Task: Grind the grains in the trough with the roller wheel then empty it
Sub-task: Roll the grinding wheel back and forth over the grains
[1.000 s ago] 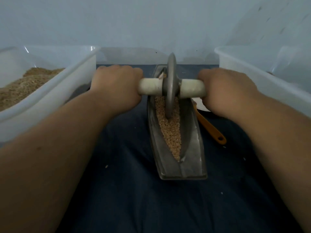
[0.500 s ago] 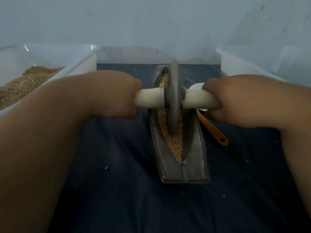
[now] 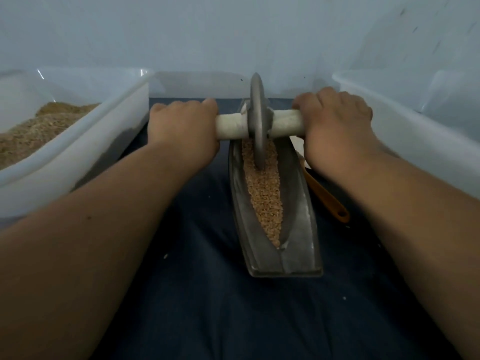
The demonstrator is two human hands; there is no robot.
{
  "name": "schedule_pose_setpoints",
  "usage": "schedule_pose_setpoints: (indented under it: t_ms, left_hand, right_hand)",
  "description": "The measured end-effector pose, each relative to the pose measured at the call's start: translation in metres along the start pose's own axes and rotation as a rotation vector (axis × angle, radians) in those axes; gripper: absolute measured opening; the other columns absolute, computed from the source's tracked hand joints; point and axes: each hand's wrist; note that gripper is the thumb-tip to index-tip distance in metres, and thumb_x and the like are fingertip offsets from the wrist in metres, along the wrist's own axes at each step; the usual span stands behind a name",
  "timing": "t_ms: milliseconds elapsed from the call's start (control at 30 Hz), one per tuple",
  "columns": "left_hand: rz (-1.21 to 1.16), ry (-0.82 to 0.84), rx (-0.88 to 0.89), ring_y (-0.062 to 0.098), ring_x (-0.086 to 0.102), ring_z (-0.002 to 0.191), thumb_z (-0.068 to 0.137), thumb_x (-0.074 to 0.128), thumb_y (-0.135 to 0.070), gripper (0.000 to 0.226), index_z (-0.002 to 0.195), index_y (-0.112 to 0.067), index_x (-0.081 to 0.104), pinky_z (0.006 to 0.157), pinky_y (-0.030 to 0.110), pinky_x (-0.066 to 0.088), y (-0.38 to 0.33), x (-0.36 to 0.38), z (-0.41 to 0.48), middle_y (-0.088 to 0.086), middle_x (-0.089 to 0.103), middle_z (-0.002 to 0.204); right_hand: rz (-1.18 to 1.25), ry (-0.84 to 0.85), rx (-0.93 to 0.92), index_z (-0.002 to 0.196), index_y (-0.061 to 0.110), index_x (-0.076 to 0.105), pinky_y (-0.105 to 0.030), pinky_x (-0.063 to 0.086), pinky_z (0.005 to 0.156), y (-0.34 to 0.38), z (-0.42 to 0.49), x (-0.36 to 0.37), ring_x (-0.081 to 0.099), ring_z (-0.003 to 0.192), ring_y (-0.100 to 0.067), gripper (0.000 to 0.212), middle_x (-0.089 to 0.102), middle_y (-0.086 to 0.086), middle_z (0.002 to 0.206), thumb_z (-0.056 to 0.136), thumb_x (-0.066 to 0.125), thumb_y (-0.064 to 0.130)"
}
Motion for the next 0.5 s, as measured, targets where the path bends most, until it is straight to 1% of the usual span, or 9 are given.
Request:
schedule_pose_setpoints:
  t_ms: [67, 100, 133, 167, 233, 300, 367, 433, 500]
  left_hand:
    - [0.016, -0.064, 0.014, 0.032, 0.056, 0.092, 0.081, 0.062, -0.032, 0.03, 0.108, -0.02, 0.055, 0.079, 0.041, 0.037, -0.001, 0.002, 0.001, 0.007, 0.061, 0.1]
    - [0.016, -0.082, 0.04, 0.032, 0.056, 0.094, 0.081, 0.063, -0.035, 0.034, 0.11, -0.02, 0.055, 0.081, 0.042, 0.039, -0.001, 0.002, 0.001, 0.007, 0.06, 0.102]
    - [0.007, -0.082, 0.071, 0.032, 0.057, 0.093, 0.082, 0.062, -0.039, 0.034, 0.11, -0.02, 0.054, 0.079, 0.041, 0.04, 0.0, 0.0, 0.0, 0.007, 0.06, 0.102]
    - [-0.006, -0.063, 0.097, 0.03, 0.057, 0.087, 0.082, 0.061, -0.041, 0.032, 0.106, -0.021, 0.054, 0.073, 0.04, 0.04, 0.001, -0.002, -0.001, 0.005, 0.06, 0.098]
    - [-0.024, 0.024, 0.128, 0.025, 0.052, 0.072, 0.082, 0.058, -0.044, 0.024, 0.093, -0.025, 0.048, 0.064, 0.036, 0.041, 0.004, -0.011, -0.004, -0.001, 0.056, 0.083]
    - [-0.034, 0.151, 0.162, 0.019, 0.048, 0.063, 0.079, 0.059, -0.045, 0.024, 0.084, -0.026, 0.046, 0.062, 0.034, 0.046, 0.008, -0.022, -0.008, -0.007, 0.049, 0.072]
    - [-0.045, 0.284, 0.219, 0.012, 0.048, 0.06, 0.074, 0.062, -0.046, 0.025, 0.08, -0.026, 0.048, 0.06, 0.031, 0.046, 0.011, -0.035, -0.013, -0.006, 0.051, 0.069]
    - [-0.06, 0.423, 0.274, 0.009, 0.052, 0.059, 0.069, 0.064, -0.048, 0.026, 0.075, -0.026, 0.053, 0.054, 0.027, 0.042, 0.013, -0.048, -0.019, -0.004, 0.056, 0.066]
    - [-0.094, 0.563, 0.28, 0.009, 0.057, 0.056, 0.062, 0.063, -0.053, 0.03, 0.074, -0.026, 0.059, 0.052, 0.026, 0.043, 0.015, -0.061, -0.024, -0.002, 0.062, 0.062]
  right_hand:
    - [0.029, 0.007, 0.024, 0.128, 0.014, 0.051, -0.045, 0.031, 0.091, -0.002, 0.001, 0.004, 0.049, 0.099, -0.04, 0.052, 0.053, -0.018, 0.108, 0.077, 0.06, 0.013]
    - [0.038, 0.046, 0.024, 0.13, 0.016, 0.049, -0.045, 0.031, 0.093, -0.004, 0.001, 0.005, 0.049, 0.102, -0.041, 0.054, 0.053, -0.017, 0.112, 0.078, 0.063, 0.018]
    - [0.041, 0.101, 0.012, 0.132, 0.018, 0.047, -0.045, 0.032, 0.096, -0.007, 0.0, 0.005, 0.049, 0.106, -0.04, 0.056, 0.053, -0.015, 0.115, 0.08, 0.065, 0.024]
    - [0.046, 0.158, -0.011, 0.134, 0.021, 0.045, -0.045, 0.032, 0.098, -0.01, -0.001, 0.003, 0.049, 0.109, -0.038, 0.057, 0.053, -0.013, 0.119, 0.082, 0.065, 0.031]
    - [0.085, 0.259, -0.066, 0.138, 0.024, 0.041, -0.045, 0.035, 0.099, -0.016, -0.004, -0.009, 0.049, 0.114, -0.034, 0.064, 0.053, -0.009, 0.125, 0.082, 0.06, 0.048]
    - [0.162, 0.337, -0.1, 0.138, 0.026, 0.041, -0.044, 0.041, 0.095, -0.018, -0.006, -0.027, 0.053, 0.112, -0.03, 0.067, 0.056, -0.006, 0.124, 0.079, 0.054, 0.057]
    - [0.227, 0.411, -0.143, 0.128, 0.032, 0.048, -0.039, 0.046, 0.081, -0.018, -0.007, -0.045, 0.056, 0.098, -0.02, 0.058, 0.06, 0.003, 0.109, 0.078, 0.05, 0.06]
    - [0.279, 0.525, -0.161, 0.117, 0.041, 0.051, -0.03, 0.044, 0.068, -0.018, -0.009, -0.062, 0.054, 0.081, -0.004, 0.049, 0.058, 0.015, 0.093, 0.073, 0.048, 0.064]
    - [0.286, 0.642, -0.173, 0.107, 0.05, 0.047, -0.022, 0.04, 0.063, -0.019, -0.011, -0.075, 0.054, 0.077, 0.001, 0.042, 0.058, 0.019, 0.088, 0.069, 0.047, 0.067]
Point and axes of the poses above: each hand's wrist, its own z-axis towards the middle knuckle, its own x-axis out of the palm, y = z × x
